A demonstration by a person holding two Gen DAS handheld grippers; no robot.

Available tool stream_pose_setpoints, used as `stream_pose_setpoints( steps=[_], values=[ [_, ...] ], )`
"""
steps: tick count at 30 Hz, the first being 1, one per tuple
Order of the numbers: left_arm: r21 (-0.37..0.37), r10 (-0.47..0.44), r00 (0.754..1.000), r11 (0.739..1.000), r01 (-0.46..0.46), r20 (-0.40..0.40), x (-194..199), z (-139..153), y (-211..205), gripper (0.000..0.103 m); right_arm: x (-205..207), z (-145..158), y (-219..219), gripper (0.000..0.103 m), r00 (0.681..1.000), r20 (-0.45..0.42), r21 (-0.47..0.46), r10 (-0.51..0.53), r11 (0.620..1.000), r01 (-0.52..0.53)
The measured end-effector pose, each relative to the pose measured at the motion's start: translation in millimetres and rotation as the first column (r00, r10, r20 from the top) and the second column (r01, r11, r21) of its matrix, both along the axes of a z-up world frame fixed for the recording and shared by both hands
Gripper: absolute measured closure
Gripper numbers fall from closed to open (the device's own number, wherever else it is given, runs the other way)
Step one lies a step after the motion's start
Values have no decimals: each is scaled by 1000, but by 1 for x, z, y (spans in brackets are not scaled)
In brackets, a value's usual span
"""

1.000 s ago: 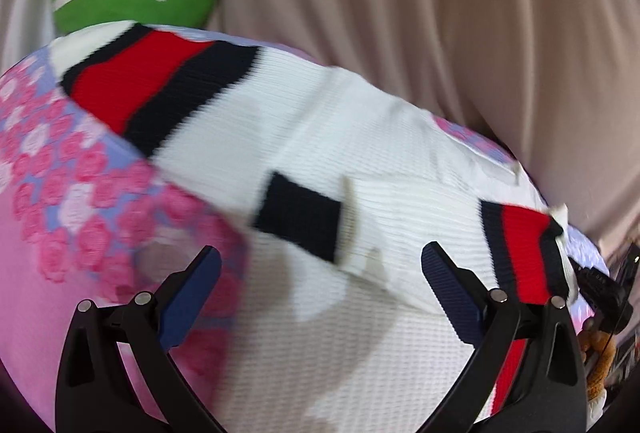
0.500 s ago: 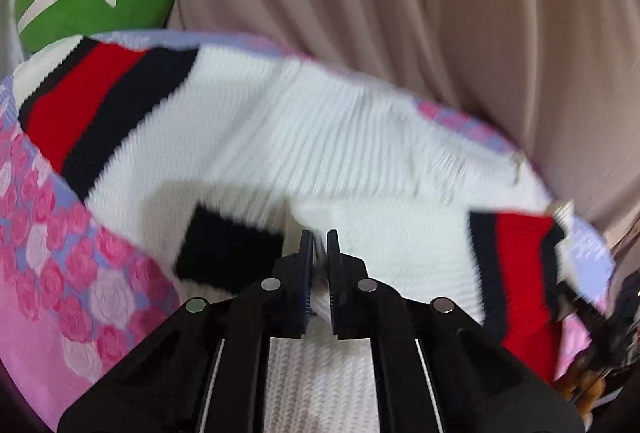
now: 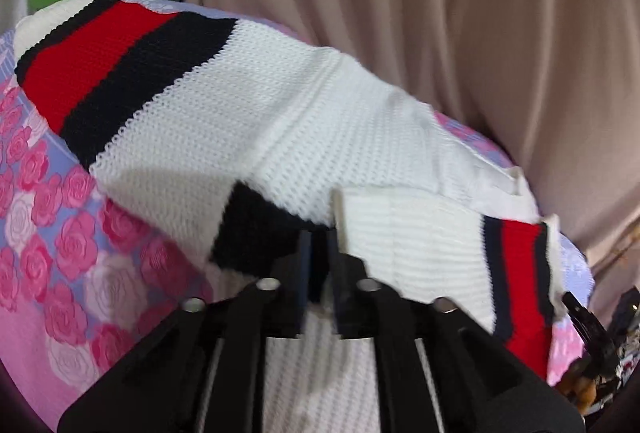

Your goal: Fold small clothes

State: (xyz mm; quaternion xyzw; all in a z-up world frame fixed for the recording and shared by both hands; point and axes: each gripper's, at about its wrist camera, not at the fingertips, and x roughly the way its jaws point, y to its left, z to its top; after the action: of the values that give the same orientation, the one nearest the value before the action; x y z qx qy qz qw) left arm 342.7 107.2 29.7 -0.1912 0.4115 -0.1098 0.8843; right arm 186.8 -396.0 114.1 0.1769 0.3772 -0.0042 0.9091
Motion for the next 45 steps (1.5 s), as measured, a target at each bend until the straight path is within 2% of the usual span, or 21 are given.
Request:
stream_pose_setpoints(
  steps=[1, 3, 6, 9, 11, 13, 14, 16, 19, 23, 25, 26, 27, 30, 31, 33, 35, 37, 40, 43, 45],
  values=[
    [-2, -2, 1000, 1000, 2, 3, -4, 2, 0, 46, -3, 5, -2, 58, 1000, 6, 12, 5, 1000, -5],
    [-39, -10, 1000, 999, 11, 10, -7, 2, 0, 11, -7, 11, -5, 57, 1000, 18, 45, 8, 999, -9],
    [-44, -8, 1000, 999, 7, -13, -2, 2, -16, 8, -8, 16, -5, 55, 1000, 18, 73, 3, 997, -4],
    [-65, -53, 999, 996, 52, -3, 5, 8, -30, 13, -9, 23, -5, 51, 1000, 24, 61, 10, 998, -11],
    [-36, -103, 995, 994, 103, -18, 13, 9, -47, 41, 3, 26, 5, 48, 1000, 27, 43, 12, 999, -13],
    [59, -101, 994, 993, 103, -40, 24, 9, -59, 94, 15, 30, 7, 48, 1000, 22, 33, 12, 999, -13],
    [69, -97, 994, 993, 101, -51, 29, 9, -61, 98, 21, 32, 6, 48, 1000, 19, 36, 9, 999, -10],
    [24, -99, 994, 995, 100, -36, 34, 19, -55, 98, 35, 44, 6, 48, 1000, 25, 52, -2, 999, 1],
    [44, -77, 992, 996, 73, 100, 25, 63, -42, 99, 46, 59, 13, 47, 998, 64, 55, -7, 998, 4],
    [58, -34, 977, 998, 22, 213, 20, 100, -26, 98, 77, 50, 24, 21, 999, 47, 42, -12, 999, 10],
    [116, -33, 985, 993, 14, 170, 34, 87, -28, 98, 101, 25, 34, 40, 996, -84, -3, -11, 1000, 11],
    [135, -32, 990, 991, 14, 134, 41, 76, -30, 98, 108, 13, 39, 80, 990, -141, -18, 11, 1000, -14],
    [150, -26, 996, 989, 12, 89, 50, 60, -30, 98, 104, 20, 41, 86, 994, -106, -32, 0, 999, -3],
    [141, 4, 999, 990, -10, 42, 60, 30, -19, 98, 82, 51, 24, 88, 998, 52, 46, -34, 998, 32],
    [123, 8, 999, 992, -12, 36, 62, 22, -15, 98, 83, 50, 17, 88, 997, 50, 42, -55, 998, 53],
    [110, 8, 998, 994, -14, 57, 60, 15, -13, 98, 107, 18, 12, 87, 991, -125, 5, -39, 999, 40],
    [147, 8, 997, 989, -19, 77, 55, 15, -18, 98, 104, 28, 6, 86, 993, -106, 24, -49, 998, 51],
    [207, 5, 994, 978, -27, 109, 49, 16, -24, 96, 84, 54, 6, 84, 996, -30, 37, -83, 996, 84],
    [217, 14, 991, 975, -43, 136, 43, 15, -22, 94, 36, 83, 16, 77, 995, 102, 70, 7, 997, -14],
    [215, 34, 988, 974, -66, 150, 41, 13, -27, 87, 14, 66, 32, 71, 993, 1, 12, 115, 993, -115],
    [222, 53, 986, 971, -88, 159, 37, 12, -29, 76, 12, 40, 35, 74, 992, -90, -109, 90, 989, -99]
  ],
)
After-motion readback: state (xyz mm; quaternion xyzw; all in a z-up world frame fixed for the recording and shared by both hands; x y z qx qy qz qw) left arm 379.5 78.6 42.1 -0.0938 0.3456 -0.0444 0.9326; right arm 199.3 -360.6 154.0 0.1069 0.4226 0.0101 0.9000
